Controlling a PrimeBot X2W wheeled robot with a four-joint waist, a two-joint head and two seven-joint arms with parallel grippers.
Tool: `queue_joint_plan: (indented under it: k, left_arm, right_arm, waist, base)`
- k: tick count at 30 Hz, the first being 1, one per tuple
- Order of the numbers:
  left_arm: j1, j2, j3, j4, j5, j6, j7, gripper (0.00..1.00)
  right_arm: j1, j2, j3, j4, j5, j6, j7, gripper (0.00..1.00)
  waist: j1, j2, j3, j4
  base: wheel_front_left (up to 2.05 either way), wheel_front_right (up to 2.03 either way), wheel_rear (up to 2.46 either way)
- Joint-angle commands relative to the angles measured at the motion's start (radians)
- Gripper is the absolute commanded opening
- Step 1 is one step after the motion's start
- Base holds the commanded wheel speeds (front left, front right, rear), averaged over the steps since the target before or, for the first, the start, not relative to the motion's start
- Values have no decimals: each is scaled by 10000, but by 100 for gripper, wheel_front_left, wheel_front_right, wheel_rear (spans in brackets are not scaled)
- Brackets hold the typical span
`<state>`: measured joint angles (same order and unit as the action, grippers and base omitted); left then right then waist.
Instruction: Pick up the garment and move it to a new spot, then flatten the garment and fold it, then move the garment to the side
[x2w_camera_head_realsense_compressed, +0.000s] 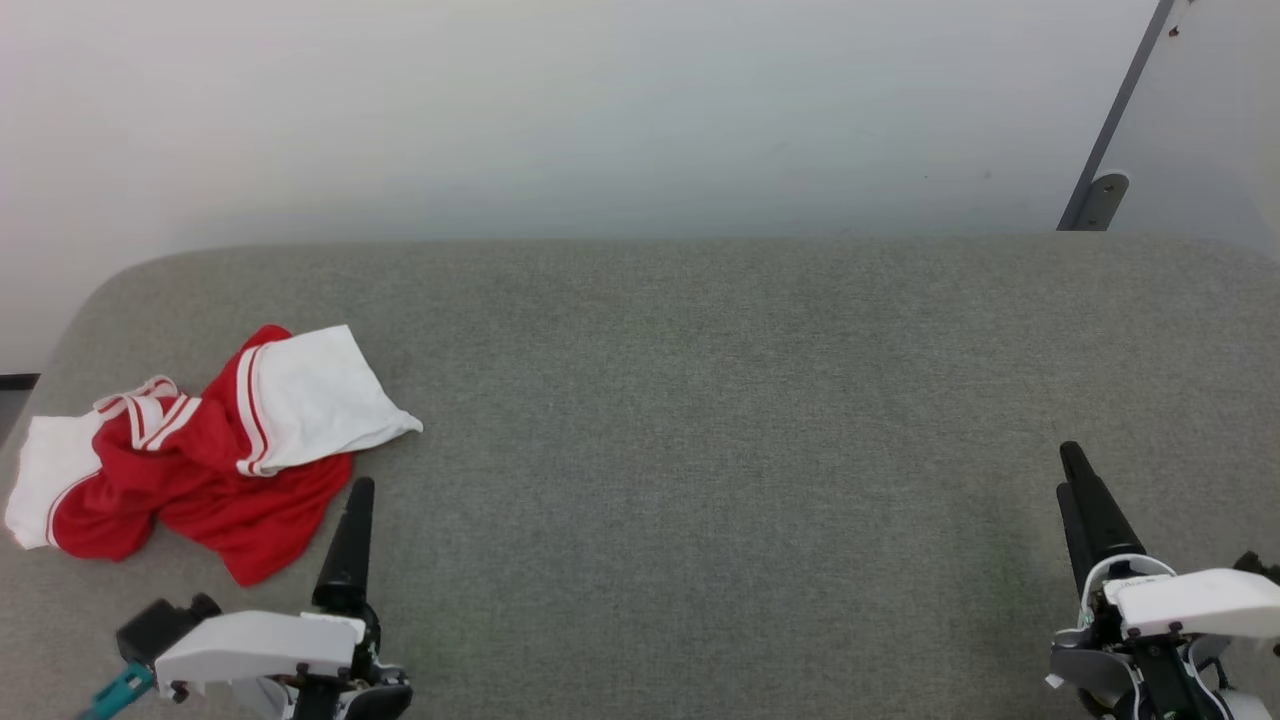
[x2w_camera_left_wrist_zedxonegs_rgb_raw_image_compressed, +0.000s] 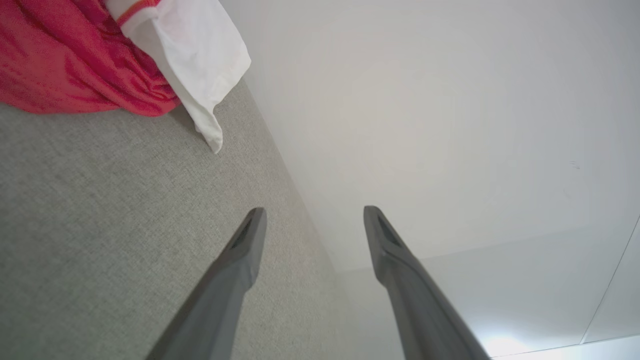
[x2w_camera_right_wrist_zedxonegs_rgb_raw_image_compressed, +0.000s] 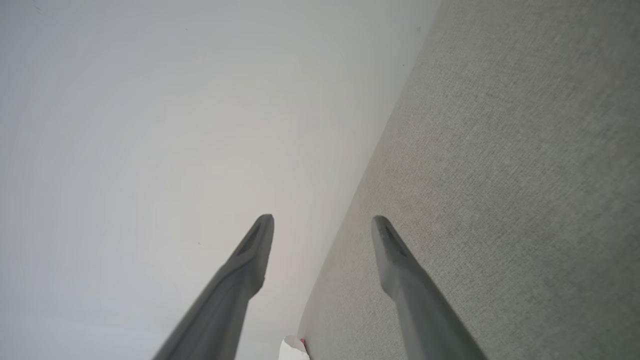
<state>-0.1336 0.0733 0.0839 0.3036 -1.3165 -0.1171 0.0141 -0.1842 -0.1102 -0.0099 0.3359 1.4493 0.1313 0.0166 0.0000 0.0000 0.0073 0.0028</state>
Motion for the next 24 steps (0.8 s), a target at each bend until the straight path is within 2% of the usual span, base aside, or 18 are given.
queue_joint_plan:
  k: [1,13,24]
  left_arm:
    - [-331,25,72,-213,418,12,-105,100]
    - [-400,80,-9,-444,3291,40,-573,100]
    - [-559,251,-306,-674,5310,232,-920,100]
  right_arm:
    - [-422,-182,136,-15,-375,-2,-114,100]
    - [-964,-606,416,303,-2741,-3,-593,100]
    - [-1244,-840,676,436,-5061,-4,-940,100]
  waist:
    - [0,0,0,1]
    - [0,0,62,10]
    - [0,0,104,-2]
  base:
    - [0,0,0]
    - [0,0,0]
    - [0,0,0]
